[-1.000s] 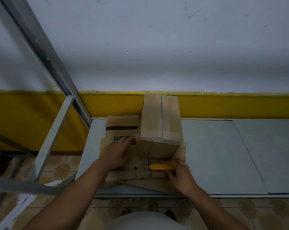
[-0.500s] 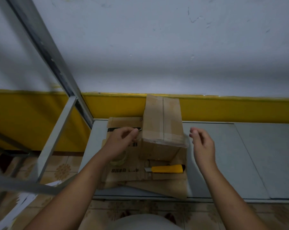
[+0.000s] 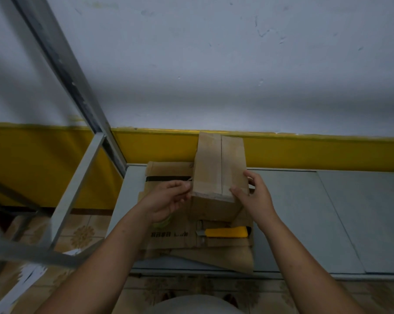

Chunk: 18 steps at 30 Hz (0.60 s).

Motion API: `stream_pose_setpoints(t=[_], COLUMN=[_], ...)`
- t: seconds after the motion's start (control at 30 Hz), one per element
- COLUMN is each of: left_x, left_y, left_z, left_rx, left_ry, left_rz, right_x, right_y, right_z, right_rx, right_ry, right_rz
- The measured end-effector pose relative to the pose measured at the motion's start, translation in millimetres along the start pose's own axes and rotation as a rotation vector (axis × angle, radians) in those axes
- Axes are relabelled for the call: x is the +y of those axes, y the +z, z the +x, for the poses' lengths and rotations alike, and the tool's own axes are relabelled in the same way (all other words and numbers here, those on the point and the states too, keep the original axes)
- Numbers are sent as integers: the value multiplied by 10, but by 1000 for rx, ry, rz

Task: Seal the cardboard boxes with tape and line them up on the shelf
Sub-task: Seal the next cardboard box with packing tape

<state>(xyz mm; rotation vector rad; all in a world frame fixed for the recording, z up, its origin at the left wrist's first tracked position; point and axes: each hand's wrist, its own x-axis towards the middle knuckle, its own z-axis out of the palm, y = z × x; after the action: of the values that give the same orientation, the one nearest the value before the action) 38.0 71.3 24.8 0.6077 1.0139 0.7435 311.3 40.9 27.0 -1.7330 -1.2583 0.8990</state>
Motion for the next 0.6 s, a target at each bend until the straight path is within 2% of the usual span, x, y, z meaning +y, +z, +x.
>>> stream_pose_setpoints(t=[0.13,0.27,0.6], left_x=[-115,-227,-305], left_y=[-35,-9,-49], left_z=[53,93,34], left_rx=[-27,23,46], left_ry=[-159,-273,-217], left_rz=[-229,-399,-544], right_x=[31,51,74], right_y=[-13,-2,35], right_z=[-9,-2,-19], right_rx=[-14,-23,-12], right_ry=[30,57,61], right_rz=[70,140,166])
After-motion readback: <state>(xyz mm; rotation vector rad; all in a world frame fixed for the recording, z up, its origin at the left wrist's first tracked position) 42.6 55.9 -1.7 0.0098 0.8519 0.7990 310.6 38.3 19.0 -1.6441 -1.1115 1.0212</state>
